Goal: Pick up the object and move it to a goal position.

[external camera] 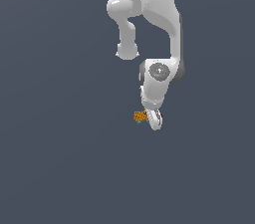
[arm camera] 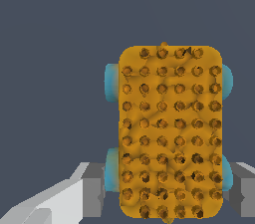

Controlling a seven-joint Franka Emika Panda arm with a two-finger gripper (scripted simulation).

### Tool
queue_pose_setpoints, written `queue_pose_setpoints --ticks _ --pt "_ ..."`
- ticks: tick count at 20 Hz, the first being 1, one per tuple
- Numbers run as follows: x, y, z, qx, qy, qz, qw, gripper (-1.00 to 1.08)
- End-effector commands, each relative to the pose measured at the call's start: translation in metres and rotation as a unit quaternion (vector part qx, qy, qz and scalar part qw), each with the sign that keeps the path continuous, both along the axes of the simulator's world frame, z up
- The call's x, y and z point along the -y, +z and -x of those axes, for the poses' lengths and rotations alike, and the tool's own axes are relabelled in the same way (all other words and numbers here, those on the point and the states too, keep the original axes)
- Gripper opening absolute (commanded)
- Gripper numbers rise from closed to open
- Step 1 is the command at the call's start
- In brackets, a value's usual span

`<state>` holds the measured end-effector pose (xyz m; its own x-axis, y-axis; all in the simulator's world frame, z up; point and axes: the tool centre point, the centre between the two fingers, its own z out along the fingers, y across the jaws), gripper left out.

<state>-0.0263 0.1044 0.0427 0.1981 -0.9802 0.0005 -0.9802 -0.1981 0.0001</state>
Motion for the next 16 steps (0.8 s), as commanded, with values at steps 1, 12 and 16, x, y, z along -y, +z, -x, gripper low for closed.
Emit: queue_pose_setpoints --ticks 1,12,16 --pt "-0.022 0.004 -0.009 0.000 -0.001 0.000 1.0000 -1.00" --pt "-0.072 0.011 -0.031 0.000 -0.001 0.000 1.0000 -1.00" --pt "-0.075 0.011 -0.033 0.000 -0.001 0.000 1.0000 -1.00"
